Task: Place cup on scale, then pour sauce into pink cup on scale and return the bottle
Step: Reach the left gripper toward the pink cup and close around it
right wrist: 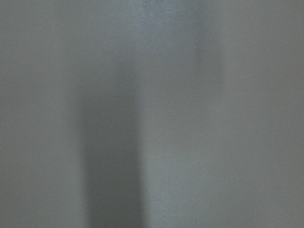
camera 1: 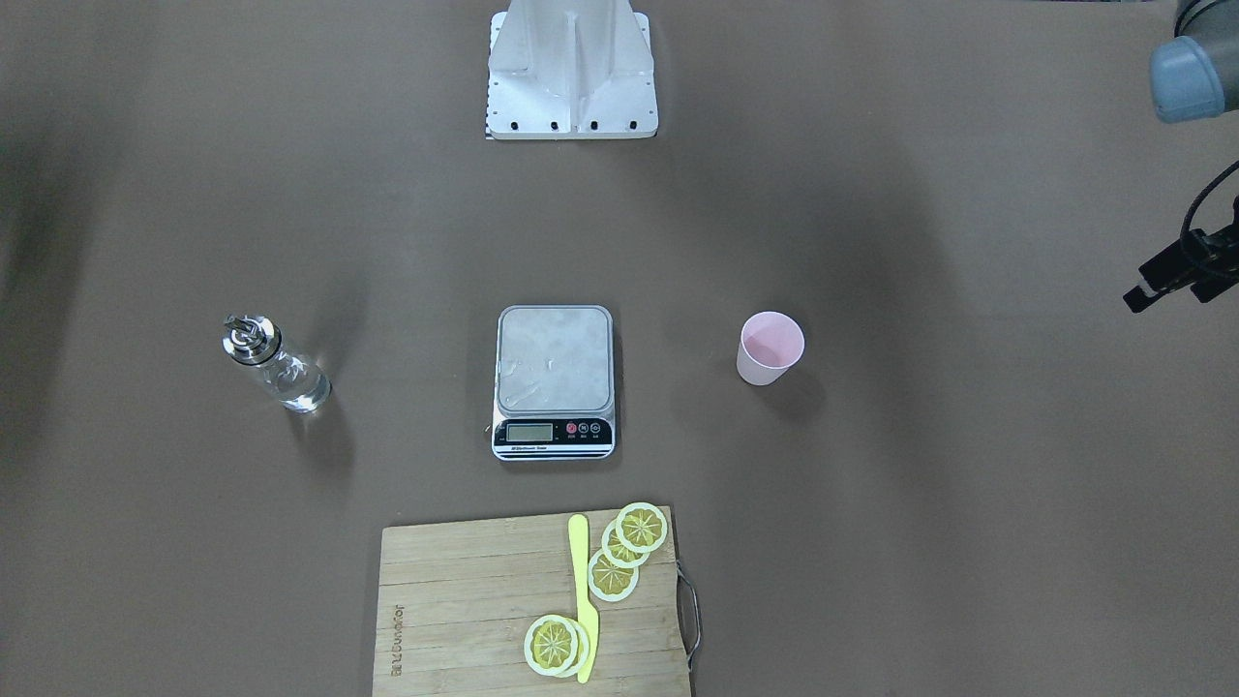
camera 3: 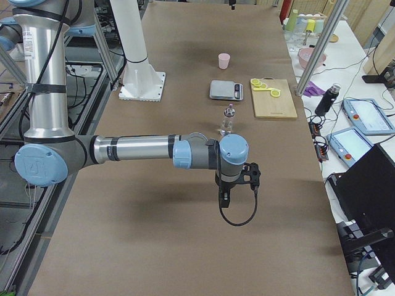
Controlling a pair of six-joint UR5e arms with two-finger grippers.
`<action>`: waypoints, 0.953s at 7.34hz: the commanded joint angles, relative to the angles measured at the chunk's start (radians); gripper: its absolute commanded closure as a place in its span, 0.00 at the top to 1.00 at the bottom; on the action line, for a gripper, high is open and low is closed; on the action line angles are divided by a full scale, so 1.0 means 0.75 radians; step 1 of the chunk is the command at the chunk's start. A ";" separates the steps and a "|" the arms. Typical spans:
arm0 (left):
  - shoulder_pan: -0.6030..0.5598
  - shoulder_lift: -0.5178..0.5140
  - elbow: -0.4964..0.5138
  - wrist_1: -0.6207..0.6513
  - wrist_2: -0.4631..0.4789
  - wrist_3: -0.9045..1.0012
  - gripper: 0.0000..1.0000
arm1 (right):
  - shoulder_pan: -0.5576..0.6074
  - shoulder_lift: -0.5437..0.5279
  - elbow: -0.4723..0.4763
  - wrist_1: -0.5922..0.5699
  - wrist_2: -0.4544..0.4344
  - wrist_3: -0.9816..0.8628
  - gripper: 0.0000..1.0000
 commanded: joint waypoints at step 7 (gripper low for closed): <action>0.444 -0.237 0.013 -0.234 0.135 -0.473 0.98 | 0.000 -0.003 0.006 0.000 0.015 0.019 1.00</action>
